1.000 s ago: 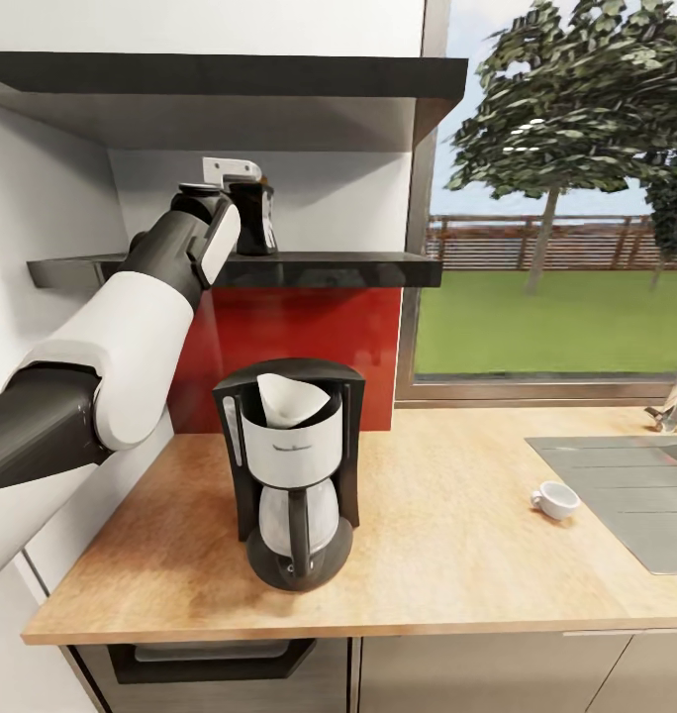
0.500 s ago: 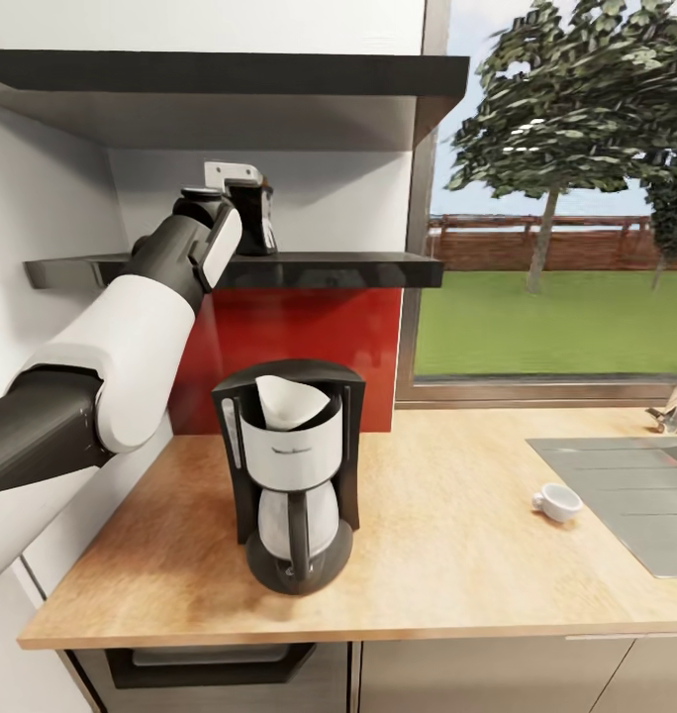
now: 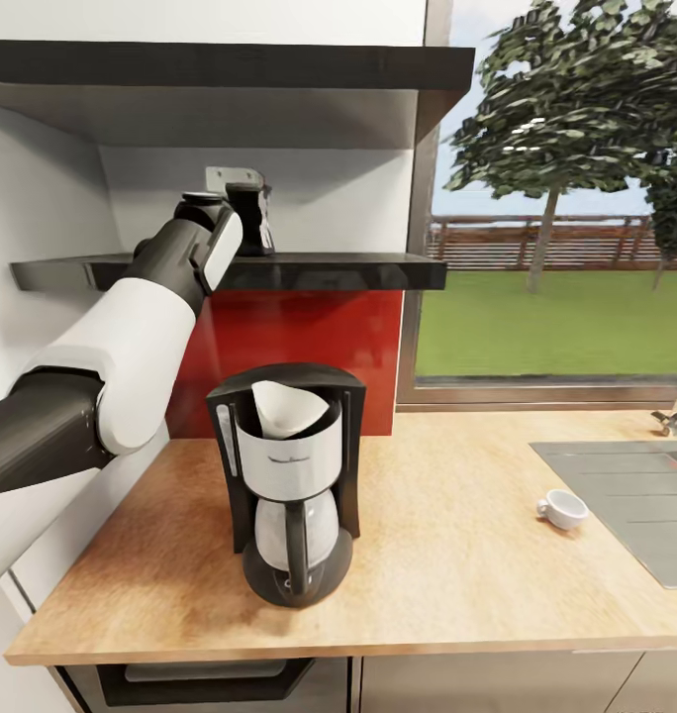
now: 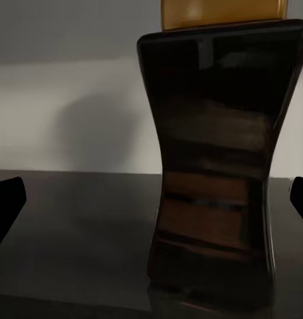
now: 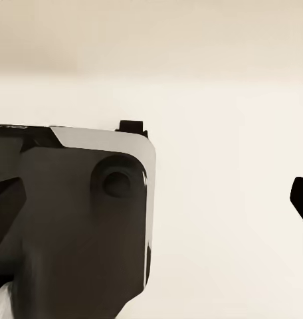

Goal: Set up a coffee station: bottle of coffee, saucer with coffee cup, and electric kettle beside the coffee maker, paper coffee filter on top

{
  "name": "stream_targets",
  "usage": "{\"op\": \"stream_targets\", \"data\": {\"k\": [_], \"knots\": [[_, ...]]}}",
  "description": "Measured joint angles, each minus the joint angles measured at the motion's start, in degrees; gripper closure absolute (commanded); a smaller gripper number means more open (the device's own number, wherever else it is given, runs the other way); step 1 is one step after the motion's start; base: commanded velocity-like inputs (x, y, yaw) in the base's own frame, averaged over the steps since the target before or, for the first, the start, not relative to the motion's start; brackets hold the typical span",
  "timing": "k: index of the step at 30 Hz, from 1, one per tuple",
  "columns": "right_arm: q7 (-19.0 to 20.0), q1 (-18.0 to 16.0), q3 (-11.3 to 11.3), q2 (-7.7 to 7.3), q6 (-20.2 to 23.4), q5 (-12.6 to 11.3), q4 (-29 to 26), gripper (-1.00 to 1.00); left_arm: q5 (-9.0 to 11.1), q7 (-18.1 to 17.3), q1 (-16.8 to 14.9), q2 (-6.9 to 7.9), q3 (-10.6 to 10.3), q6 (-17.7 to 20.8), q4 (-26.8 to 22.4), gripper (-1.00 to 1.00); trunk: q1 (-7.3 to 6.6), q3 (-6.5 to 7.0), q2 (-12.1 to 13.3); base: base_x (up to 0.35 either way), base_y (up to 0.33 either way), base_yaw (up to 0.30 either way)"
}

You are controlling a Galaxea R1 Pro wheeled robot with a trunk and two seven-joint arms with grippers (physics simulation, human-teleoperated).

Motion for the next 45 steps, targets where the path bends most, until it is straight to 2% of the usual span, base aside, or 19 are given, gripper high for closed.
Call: {"op": "stream_targets", "data": {"k": [8,9,13,24,45], "knots": [[0.0,0.0,0.0,0.0,0.1,0.0,0.0,-1.0,0.0,-0.1,0.0,0.0,0.0,-0.1,0.2,-1.0,-0.01,0.0,0.0,0.117,0.0,-0.094],[0.0,0.0,0.0,-0.01,0.0,0.0,0.0,-1.0,0.0,-0.1,0.0,0.04,0.1,-2.1,0.5,-1.0,0.0,0.0,0.0,0.006,0.0,-0.002],[0.0,0.0,0.0,0.0,0.0,0.0,0.0,-1.0,0.0,-0.1,0.0,0.06,0.2,-2.9,0.7,-1.0,-0.02,0.0,0.0,0.117,0.0,-0.001],[0.0,0.0,0.0,0.0,0.0,0.0,0.0,-1.0,0.0,-0.2,1.5,0.13,0.1,-3.2,0.6,-1.0,-0.01,0.0,0.0,0.038,0.0,0.0],[0.0,0.0,0.0,-0.09,0.0,0.0,0.0,-1.0,0.0,-0.2,1.6,0.18,0.2,-3.2,-0.1,-1.0,-0.01,0.0,0.0,0.032,0.0,0.0]]}}
